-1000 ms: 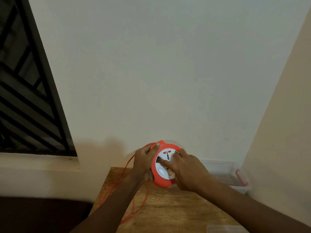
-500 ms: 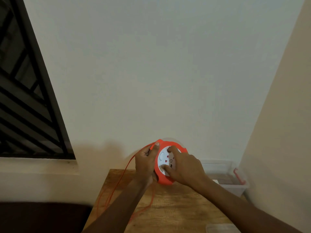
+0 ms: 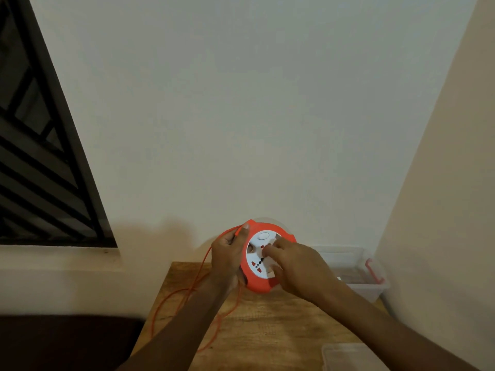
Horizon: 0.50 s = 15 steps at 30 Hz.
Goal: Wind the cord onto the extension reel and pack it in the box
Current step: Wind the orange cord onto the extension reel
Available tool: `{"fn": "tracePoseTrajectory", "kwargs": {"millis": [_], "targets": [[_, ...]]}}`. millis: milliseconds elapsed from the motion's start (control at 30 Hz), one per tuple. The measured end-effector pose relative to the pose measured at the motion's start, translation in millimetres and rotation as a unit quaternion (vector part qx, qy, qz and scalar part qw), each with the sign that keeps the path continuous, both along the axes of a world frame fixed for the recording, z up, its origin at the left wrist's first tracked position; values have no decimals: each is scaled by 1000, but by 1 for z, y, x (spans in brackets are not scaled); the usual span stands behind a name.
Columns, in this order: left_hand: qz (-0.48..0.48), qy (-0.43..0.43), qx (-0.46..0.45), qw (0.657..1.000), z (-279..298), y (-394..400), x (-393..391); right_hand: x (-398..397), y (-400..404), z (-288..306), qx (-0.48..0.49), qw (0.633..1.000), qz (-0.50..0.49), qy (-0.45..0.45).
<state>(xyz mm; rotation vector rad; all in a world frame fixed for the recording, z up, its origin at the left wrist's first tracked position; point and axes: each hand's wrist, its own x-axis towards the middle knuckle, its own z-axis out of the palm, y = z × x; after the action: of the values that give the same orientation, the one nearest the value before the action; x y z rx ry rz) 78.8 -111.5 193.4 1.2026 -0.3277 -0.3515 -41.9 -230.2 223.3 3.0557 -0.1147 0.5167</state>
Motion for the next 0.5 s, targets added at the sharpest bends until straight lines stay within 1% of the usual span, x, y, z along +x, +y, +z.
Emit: {"fn": "tracePoseTrajectory", "kwargs": {"millis": [67, 167, 233, 367, 500], "targets": [[-5, -11, 4, 1000, 2, 0, -1, -3, -6, 5, -79, 995, 56, 17], [-13, -21, 9, 1000, 0, 1, 0, -7, -7, 8, -148, 980, 130, 31], [-28, -25, 10, 999, -2, 0, -1, -8, -6, 4, -187, 968, 161, 47], [-56, -55, 31, 996, -7, 2, -2, -8, -8, 3, -197, 961, 161, 105], [-71, -66, 69, 993, -8, 4, -4, -6, -5, -6, -208, 955, 133, 164]]}}
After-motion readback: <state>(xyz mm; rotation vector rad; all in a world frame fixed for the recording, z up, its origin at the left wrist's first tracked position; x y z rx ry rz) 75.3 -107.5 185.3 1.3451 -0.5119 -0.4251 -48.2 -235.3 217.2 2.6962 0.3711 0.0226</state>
